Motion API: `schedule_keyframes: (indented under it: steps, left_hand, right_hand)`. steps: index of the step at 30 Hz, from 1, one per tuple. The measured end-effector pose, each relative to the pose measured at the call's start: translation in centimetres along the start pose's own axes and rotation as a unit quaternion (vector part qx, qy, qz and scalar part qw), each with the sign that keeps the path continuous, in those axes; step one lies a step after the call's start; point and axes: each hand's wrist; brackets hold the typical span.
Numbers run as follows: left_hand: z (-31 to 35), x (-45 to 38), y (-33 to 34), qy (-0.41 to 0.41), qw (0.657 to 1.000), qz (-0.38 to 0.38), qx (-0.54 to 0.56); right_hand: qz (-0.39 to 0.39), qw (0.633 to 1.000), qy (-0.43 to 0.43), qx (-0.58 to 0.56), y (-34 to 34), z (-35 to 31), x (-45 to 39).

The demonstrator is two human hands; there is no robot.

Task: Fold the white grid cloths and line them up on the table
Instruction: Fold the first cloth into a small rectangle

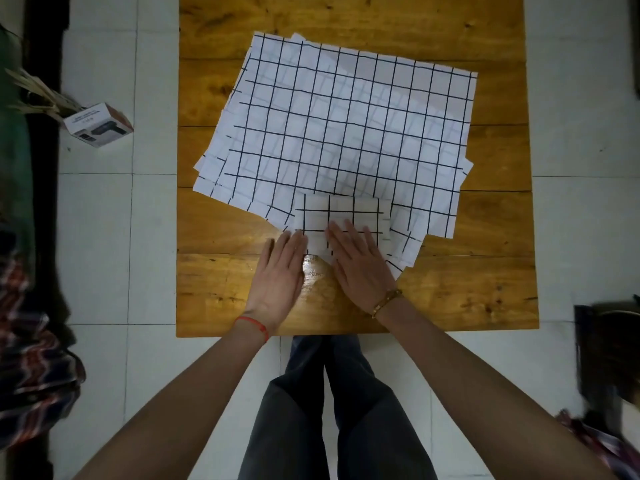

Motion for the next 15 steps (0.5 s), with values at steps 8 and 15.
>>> schedule_keyframes:
  steps: [8,15]
  left_hand:
    - [0.5,2.3,2.2,-0.048,0.993,-0.072,-0.080]
    - [0.1,2.1,1.8,-0.035,0.994,-0.085,-0.064]
  right_hand:
    - [-0.048,0.999,-0.010,-0.006,2.2,-0.9,1.5]
    - [-0.040,0.997,0.044,0.043,2.6,3.7,5.3]
Point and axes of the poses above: each hand's wrist, its own x-axis away from the middle knuckle, its own y-axis out of the palm, z = x × y, and after that the axes turned 2 degrees about x, right-handed
